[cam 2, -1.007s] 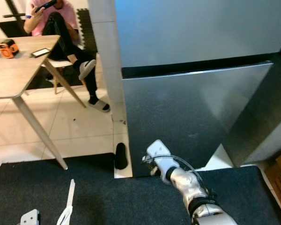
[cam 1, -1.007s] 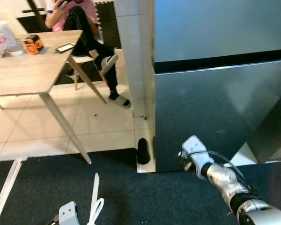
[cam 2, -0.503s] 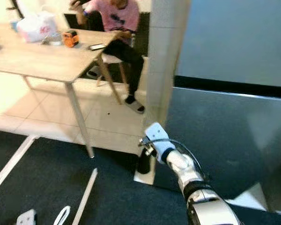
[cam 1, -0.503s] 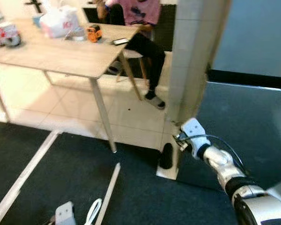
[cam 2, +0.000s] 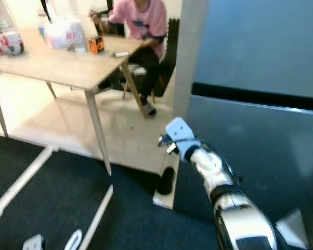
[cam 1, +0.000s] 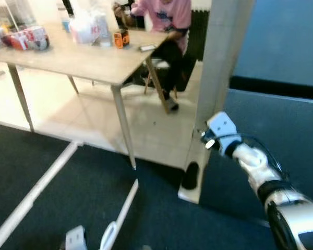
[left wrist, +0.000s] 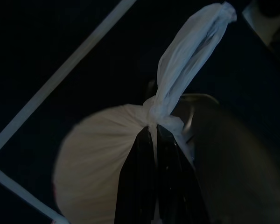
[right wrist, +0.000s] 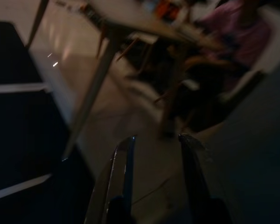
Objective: Restocking fridge
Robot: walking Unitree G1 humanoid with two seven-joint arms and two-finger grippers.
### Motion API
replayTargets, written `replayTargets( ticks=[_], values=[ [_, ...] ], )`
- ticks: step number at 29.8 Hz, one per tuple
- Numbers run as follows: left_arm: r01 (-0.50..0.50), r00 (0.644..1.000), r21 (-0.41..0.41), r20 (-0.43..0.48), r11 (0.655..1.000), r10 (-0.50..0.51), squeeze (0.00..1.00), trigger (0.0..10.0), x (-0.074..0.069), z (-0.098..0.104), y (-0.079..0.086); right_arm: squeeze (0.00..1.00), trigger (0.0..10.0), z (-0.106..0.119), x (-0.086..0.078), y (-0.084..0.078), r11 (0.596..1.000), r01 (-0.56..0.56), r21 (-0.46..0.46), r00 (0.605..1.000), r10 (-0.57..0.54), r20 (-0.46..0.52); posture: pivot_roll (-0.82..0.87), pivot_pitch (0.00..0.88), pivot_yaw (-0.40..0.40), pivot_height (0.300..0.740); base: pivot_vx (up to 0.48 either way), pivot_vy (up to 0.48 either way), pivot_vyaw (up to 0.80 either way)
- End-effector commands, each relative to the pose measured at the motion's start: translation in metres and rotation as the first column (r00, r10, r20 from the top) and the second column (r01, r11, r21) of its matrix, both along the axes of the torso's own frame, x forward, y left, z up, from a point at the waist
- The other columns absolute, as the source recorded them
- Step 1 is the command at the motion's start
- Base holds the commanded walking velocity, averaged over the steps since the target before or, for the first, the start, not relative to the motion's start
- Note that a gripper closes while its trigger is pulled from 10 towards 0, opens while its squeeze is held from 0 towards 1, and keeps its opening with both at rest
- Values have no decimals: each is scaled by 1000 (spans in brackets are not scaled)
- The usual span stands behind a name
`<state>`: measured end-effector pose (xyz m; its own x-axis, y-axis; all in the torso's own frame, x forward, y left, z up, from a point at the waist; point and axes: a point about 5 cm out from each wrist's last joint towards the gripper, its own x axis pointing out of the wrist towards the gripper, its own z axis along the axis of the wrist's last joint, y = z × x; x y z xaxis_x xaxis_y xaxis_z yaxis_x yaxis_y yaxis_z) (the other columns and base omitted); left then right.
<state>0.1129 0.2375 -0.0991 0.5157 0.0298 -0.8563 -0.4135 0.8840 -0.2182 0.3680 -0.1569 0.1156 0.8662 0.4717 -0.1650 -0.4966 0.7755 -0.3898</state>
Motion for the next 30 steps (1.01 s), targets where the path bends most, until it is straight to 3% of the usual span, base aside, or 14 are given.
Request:
replayTargets(
  ticks=[1,2,5,11,14,22,23,24,28,30],
  values=[
    [-1,1000,-5,10,1000,1,0,10000,4,1,-1,592,10000,15,5,5,999,-43,30,998,41,43,-14,0,22,740,0,0,0],
    [0,1000,-6,9,1000,0,0,10000,4,1,-2,1000,10000,23,7,7,997,-77,26,995,75,60,-14,0,22,740,0,0,0],
    [3,1000,-10,9,1000,-3,0,10000,3,0,-3,1000,10000,45,13,13,985,-172,-1,980,171,103,-14,0,22,740,0,0,0],
    [7,1000,-17,11,1000,-7,0,10000,4,0,-4,1000,10000,79,22,19,973,-229,-25,956,229,180,-14,2,16,740,0,0,0],
    [9,1000,-18,11,1000,-9,0,10000,3,0,-4,1000,10000,89,25,22,971,-239,-24,950,239,203,-13,3,17,740,0,0,0],
    [17,1000,-21,10,1000,-17,0,10000,1,0,-5,1000,10000,103,30,28,948,-261,-184,937,294,186,-12,9,14,740,0,0,0],
    [18,1000,-21,9,1000,-17,0,10000,1,-1,-5,757,10000,101,31,28,940,-260,-220,939,300,169,-12,12,14,740,0,0,0],
    [18,1000,-22,8,1000,-18,0,10000,1,-1,-5,0,10000,99,31,26,928,-262,-263,940,307,146,-11,13,13,740,0,0,0],
    [19,1000,-23,6,1000,-19,0,10000,-1,-1,-5,0,10000,97,31,22,910,-274,-311,942,320,105,-11,18,11,740,0,0,0],
    [19,1000,-26,2,999,-19,0,10000,-3,-2,-5,0,10000,104,32,11,894,-288,-342,942,328,67,-14,22,10,740,0,0,0]
  ],
)
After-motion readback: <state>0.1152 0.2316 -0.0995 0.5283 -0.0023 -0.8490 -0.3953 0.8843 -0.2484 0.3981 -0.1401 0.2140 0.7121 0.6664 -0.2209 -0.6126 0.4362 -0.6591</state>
